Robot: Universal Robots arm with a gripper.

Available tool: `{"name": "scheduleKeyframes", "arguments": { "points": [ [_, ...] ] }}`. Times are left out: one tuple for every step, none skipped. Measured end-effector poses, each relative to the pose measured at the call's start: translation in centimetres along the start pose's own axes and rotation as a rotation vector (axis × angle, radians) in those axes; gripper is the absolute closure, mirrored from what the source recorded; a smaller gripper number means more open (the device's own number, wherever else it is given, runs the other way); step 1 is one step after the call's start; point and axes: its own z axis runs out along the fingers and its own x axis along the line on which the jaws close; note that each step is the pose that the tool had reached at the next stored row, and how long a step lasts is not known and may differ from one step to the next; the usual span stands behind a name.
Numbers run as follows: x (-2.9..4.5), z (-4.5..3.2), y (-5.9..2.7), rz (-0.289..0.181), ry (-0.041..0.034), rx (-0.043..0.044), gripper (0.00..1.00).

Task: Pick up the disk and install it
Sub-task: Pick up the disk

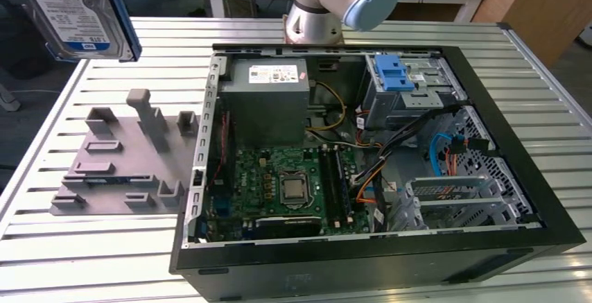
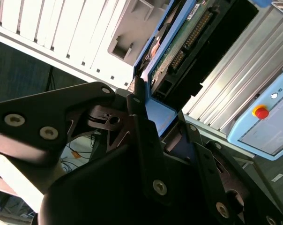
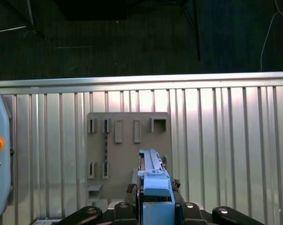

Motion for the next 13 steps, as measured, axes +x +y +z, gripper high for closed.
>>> {"name": "scheduleKeyframes", "arguments": {
  "points": [
    [0.06,0.0,-0.02,0.0,0.0,-0.0001,0.64],
    [0.13,0.0,-0.03,0.0,0.0,0.0,0.64],
    [0.2,0.0,-0.03,0.0,0.0,0.0,0.64],
    [0.28,0.0,-0.04,0.0,0.0,0.0,0.64],
    [0.39,0.0,-0.06,0.0,0.0,0.0001,0.64],
    [0.5,0.0,-0.07,0.0,0.0,0.0001,0.64],
    [0.63,-0.01,-0.09,0.0,0.0,0.0,0.64],
    [0.75,-0.01,-0.1,0.0,0.0,0.0,0.64],
    [0.81,-0.01,-0.12,0.0,0.0,0.0,0.64],
    [0.84,-0.01,-0.21,0.0,-0.0001,0.0001,0.64],
    [0.85,-0.02,-0.37,0.0,0.0,0.0,0.64],
    [0.85,-0.03,-0.58,0.0,0.0,-0.0002,0.64],
    [0.85,-0.03,-0.82,0.0,0.0,-0.0003,0.64]
  ]
}}
